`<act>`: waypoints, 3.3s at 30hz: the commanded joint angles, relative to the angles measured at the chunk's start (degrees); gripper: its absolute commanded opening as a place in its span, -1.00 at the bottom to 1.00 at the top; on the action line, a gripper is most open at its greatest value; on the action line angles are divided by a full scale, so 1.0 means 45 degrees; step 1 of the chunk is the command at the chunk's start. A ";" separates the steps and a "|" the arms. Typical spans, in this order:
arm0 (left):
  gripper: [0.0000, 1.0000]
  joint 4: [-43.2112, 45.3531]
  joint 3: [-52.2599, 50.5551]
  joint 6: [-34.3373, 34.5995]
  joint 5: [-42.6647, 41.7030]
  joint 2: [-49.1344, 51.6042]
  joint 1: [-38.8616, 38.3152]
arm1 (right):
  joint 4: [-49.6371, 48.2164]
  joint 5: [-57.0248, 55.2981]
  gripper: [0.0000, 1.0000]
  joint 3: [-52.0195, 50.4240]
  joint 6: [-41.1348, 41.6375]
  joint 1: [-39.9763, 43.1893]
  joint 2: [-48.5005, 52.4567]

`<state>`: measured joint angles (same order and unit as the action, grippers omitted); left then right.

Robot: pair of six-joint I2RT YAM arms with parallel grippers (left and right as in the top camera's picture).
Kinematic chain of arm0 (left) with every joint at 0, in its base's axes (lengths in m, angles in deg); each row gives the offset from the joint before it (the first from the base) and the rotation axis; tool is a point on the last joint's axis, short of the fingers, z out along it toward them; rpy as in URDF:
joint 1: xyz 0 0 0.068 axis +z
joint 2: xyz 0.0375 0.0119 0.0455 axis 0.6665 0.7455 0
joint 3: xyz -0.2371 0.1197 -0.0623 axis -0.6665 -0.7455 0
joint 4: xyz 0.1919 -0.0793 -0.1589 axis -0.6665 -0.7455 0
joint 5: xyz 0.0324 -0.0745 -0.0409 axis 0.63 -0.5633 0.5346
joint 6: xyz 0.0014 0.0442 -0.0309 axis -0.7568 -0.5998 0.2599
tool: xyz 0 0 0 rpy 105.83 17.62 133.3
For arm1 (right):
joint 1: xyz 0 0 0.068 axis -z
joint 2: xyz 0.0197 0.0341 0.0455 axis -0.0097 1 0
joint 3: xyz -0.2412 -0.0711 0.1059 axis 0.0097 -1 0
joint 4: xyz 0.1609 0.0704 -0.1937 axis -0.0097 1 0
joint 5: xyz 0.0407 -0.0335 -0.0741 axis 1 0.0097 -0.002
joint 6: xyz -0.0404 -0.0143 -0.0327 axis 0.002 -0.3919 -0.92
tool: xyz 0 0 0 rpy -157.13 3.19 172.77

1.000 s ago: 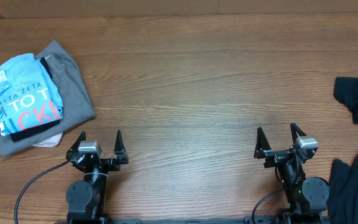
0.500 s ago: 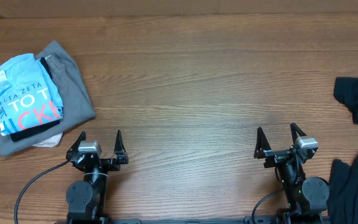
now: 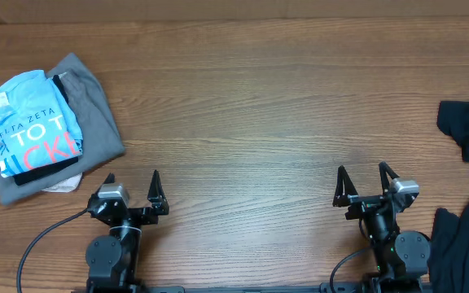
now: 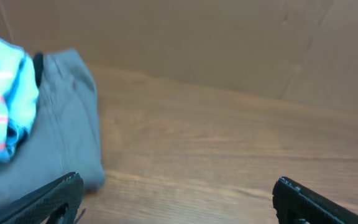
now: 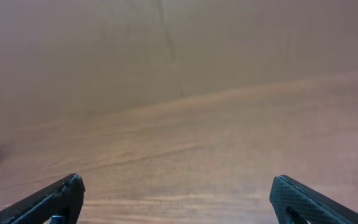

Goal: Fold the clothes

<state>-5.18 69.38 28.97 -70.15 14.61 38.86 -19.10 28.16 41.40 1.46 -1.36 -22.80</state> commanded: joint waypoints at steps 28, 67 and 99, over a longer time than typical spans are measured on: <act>0.99 -0.7519 1.0273 -0.1749 -0.1345 0.9573 0.0073 | 0.9826 -0.2696 1.00 1.0792 0.1137 -0.0049 1.0486; 1.00 -0.7422 1.0297 -0.1700 -0.1331 1.0103 0.0073 | 0.8655 -0.4265 0.77 1.0229 0.5799 0.9860 1.9827; 1.00 -0.7281 1.0297 -0.1700 -0.1331 1.0103 0.0073 | 0.8981 0.0695 -0.92 1.0244 0.2837 0.8340 1.9934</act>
<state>-38.55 114.42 22.40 -75.53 60.38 38.86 21.44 20.73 87.52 20.89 41.20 66.77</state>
